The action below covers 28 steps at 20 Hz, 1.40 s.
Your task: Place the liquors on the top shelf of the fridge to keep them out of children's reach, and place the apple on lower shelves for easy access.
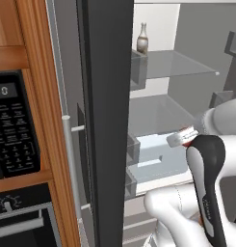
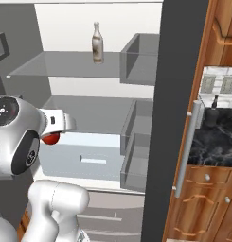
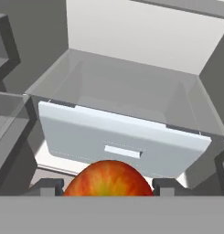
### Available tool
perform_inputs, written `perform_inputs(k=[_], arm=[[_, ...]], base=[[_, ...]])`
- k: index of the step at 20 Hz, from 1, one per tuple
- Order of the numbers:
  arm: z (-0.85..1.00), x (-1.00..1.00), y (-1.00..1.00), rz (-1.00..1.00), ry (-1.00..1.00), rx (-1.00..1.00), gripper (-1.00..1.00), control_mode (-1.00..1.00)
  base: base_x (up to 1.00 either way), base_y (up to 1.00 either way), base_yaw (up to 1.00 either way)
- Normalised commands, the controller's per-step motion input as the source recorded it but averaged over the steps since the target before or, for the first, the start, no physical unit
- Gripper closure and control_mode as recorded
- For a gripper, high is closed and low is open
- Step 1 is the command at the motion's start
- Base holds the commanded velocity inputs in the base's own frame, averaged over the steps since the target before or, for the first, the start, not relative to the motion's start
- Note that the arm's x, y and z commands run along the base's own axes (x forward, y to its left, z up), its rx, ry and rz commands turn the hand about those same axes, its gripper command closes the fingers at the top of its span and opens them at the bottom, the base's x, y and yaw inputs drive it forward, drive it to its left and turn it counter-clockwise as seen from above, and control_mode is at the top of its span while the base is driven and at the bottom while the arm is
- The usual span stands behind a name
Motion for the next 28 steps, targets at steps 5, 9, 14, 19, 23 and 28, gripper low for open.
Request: perform_inputs(k=[5, 9, 14, 19, 23, 28], arm=[[-0.08, 0.61, -0.06, -0.06, 0.00, 0.00, 1.00, -1.00], [-0.21, 0.73, -0.16, 0.00, 0.00, 0.00, 1.00, -1.00], [-0.38, 0.72, -0.16, 0.00, 0.00, 0.00, 1.00, -1.00], [-0.50, 0.65, -0.02, 0.00, 0.00, 0.00, 1.00, -1.00], [-0.40, 0.68, 0.00, 0.00, 0.00, 0.00, 1.00, -1.00], [-0.09, 0.80, -0.18, 0.00, 0.04, 0.03, 1.00, -1.00]], base=[[0.00, 0.00, 0.00], [0.00, 0.00, 0.00], [0.00, 0.00, 0.00], [0.00, 0.00, 0.00], [0.00, 0.00, 0.00], [0.00, 0.00, 0.00]])
